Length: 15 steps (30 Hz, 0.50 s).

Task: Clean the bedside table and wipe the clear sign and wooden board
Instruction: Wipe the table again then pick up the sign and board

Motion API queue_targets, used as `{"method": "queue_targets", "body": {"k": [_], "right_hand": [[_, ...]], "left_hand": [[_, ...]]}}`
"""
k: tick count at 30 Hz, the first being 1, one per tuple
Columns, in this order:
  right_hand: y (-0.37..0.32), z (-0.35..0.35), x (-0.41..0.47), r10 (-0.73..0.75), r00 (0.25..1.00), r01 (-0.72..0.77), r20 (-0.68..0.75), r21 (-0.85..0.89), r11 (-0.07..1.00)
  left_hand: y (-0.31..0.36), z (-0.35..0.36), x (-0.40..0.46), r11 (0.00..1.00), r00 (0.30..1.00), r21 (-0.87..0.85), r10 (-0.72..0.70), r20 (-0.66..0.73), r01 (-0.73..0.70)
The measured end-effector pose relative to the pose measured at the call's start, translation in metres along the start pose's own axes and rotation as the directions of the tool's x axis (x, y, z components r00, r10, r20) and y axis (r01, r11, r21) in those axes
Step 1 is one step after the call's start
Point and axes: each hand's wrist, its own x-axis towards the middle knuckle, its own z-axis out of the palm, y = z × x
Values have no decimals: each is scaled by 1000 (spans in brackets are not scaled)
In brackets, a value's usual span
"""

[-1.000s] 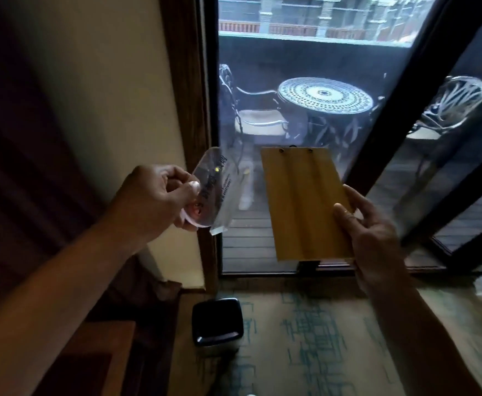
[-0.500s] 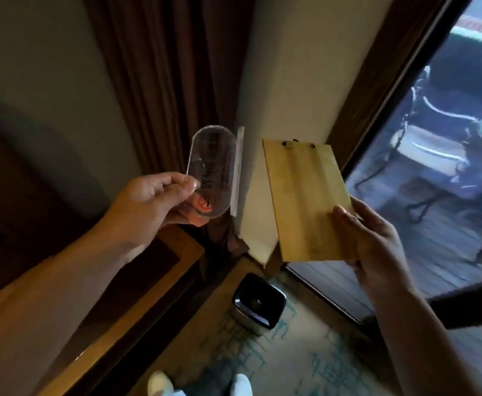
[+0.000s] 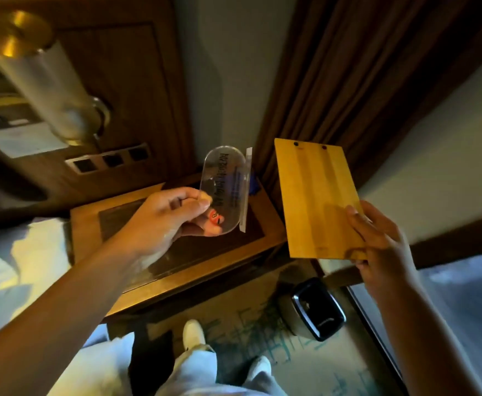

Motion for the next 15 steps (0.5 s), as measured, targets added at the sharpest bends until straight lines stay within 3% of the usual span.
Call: {"method": "queue_targets", "body": {"k": [6, 10, 15], "right_hand": [[25, 79, 32, 55, 994, -44, 97, -112, 993], [47, 117, 56, 127, 980, -107, 153, -134, 985], [73, 145, 97, 194, 968, -167, 159, -171, 971]], "left_hand": [[-11, -85, 9, 984, 974, -140, -132, -185, 107], [-20, -124, 28, 895, 894, -399, -333, -301, 199], [-45, -159, 58, 868, 783, -421, -447, -432, 264]]}}
